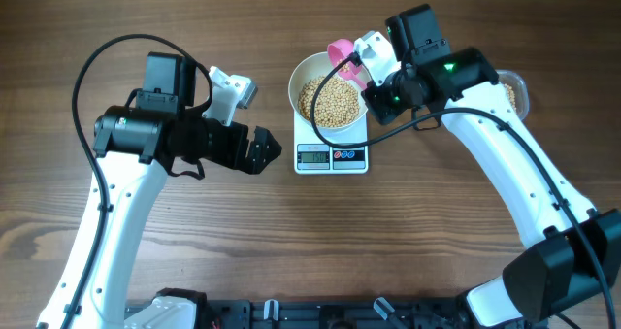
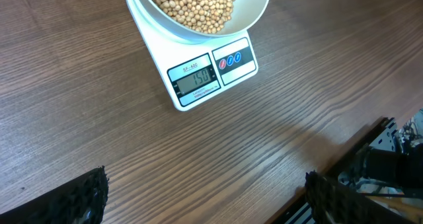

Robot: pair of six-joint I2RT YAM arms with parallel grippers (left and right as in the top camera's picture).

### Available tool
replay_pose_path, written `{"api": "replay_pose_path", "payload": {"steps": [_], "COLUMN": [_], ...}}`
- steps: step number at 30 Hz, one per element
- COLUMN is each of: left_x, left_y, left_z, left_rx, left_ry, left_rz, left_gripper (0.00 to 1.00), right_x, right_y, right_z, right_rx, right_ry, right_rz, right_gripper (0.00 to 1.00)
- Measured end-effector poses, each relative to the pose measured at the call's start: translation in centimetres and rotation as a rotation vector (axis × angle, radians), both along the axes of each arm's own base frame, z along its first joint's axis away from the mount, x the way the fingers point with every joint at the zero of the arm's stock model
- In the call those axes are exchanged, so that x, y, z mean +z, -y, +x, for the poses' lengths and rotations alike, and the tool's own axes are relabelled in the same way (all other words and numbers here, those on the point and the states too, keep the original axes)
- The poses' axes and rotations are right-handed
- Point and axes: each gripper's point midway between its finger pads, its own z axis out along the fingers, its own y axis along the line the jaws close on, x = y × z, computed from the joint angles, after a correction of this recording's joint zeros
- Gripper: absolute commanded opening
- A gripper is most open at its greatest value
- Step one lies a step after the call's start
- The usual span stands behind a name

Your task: Scoop item into bowl and weigh 150g on scale

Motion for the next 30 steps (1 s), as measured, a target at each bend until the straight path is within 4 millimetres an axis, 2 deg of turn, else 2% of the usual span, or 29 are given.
{"api": "replay_pose_path", "payload": {"steps": [14,20,30], "left_x": [0.0,0.0,0.0], "left_y": [0.0,0.0,0.0], "left_z": [0.0,0.0,0.0], "left_rx": [0.0,0.0,0.0], "left_ry": [0.0,0.0,0.0], "left_rz": [0.0,0.0,0.0], "left_gripper": [1.0,1.0,1.0], "right_x": [0.2,0.6,1.7], "right_y": [-0.4,-1.2,0.1], "right_z": [0.0,0.0,0.6], "right_rx": [-0.059,-0.07,-0.122], "right_ry": [-0.023,-0.043,-0.123], "right_rz": [0.05,0.125,0.317], "right_gripper": [0.04,0.04,0.04]}}
